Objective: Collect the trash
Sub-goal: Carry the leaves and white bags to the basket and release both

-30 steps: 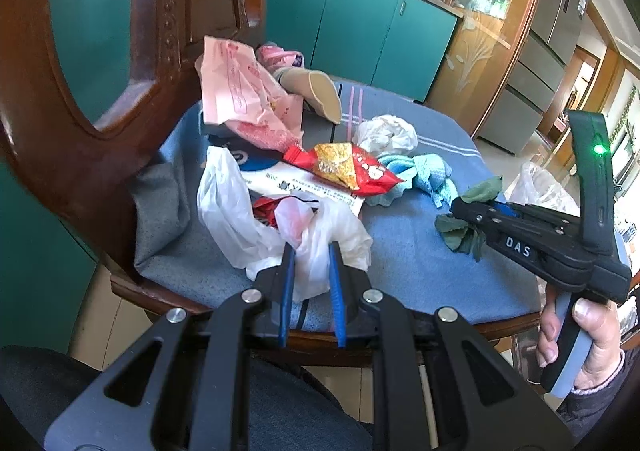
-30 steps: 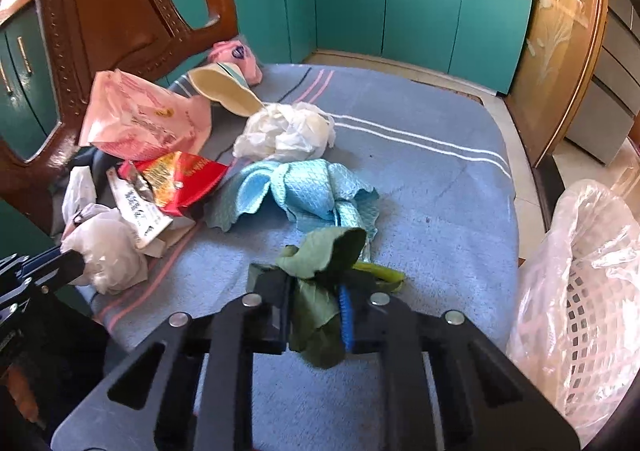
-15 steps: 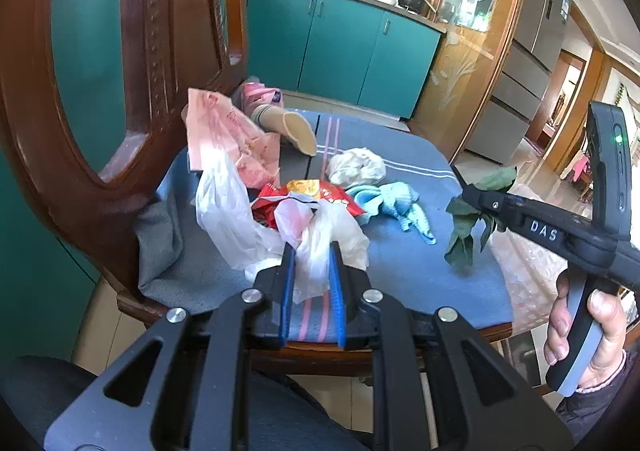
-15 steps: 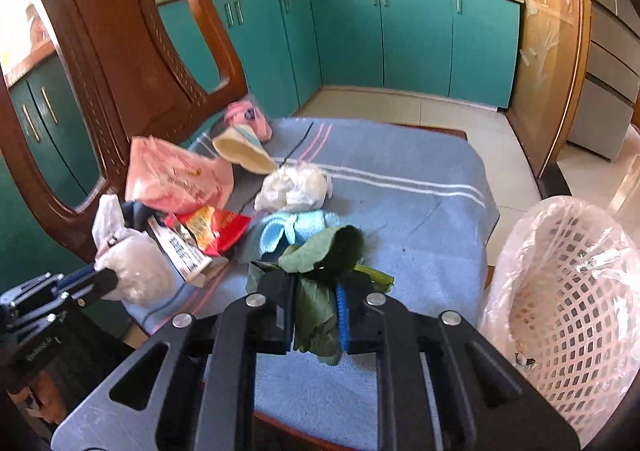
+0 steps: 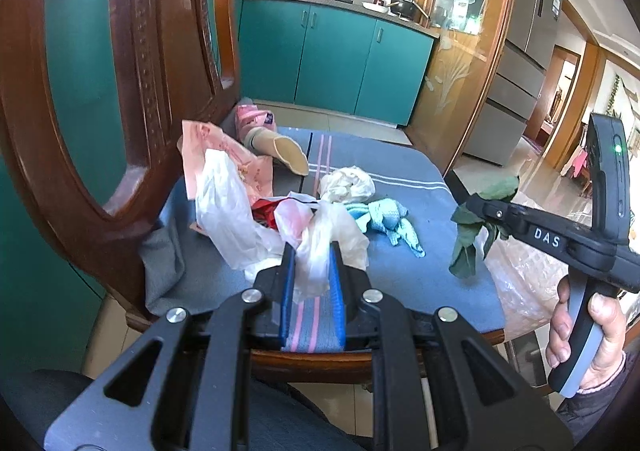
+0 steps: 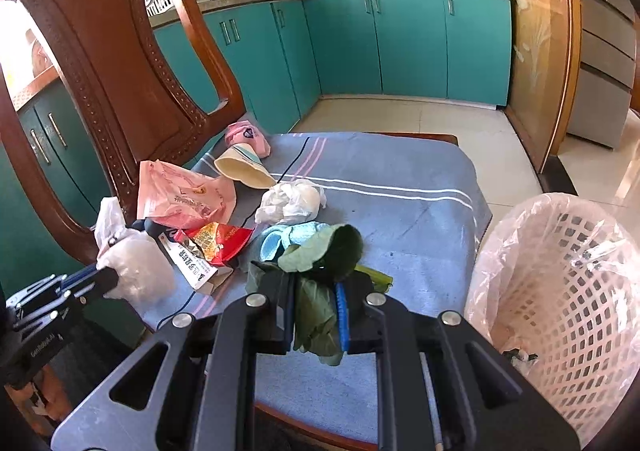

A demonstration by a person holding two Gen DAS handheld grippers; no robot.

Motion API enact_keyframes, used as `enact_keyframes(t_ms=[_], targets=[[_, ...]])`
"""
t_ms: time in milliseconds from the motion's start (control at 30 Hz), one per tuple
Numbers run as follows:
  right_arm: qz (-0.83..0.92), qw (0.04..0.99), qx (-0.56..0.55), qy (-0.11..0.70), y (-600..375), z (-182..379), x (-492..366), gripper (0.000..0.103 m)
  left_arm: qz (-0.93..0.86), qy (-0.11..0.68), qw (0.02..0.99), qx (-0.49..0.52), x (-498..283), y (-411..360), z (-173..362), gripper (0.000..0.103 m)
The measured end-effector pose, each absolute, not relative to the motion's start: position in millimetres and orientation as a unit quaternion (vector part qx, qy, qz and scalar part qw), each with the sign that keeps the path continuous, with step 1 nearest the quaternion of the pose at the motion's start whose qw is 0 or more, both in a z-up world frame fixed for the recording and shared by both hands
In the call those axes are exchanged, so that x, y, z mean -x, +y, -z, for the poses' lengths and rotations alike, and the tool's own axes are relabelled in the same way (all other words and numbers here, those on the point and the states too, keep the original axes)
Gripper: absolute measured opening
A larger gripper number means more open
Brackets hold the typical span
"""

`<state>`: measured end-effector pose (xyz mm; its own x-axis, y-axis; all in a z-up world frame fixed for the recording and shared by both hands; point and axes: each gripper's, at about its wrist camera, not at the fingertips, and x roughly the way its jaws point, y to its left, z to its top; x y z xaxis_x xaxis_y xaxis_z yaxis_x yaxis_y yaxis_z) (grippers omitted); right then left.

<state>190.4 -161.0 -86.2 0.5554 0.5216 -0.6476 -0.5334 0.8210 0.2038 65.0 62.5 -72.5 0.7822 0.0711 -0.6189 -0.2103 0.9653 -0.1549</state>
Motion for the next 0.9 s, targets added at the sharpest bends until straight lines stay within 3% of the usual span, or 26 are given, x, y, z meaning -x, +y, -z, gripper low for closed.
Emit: enact_keyframes(t_ms=[533,900], targets=[[-0.249,0.915,-0.071,0.310,-257,40,-199,0.017,-0.004,0.315,0.945,0.088,-101,10,51,0.018],[-0.097,0.921,-0.111,0.359,-374,78,-204,0.017,0.185,0.311,0.930,0.067,-165,-105,50,0.018]])
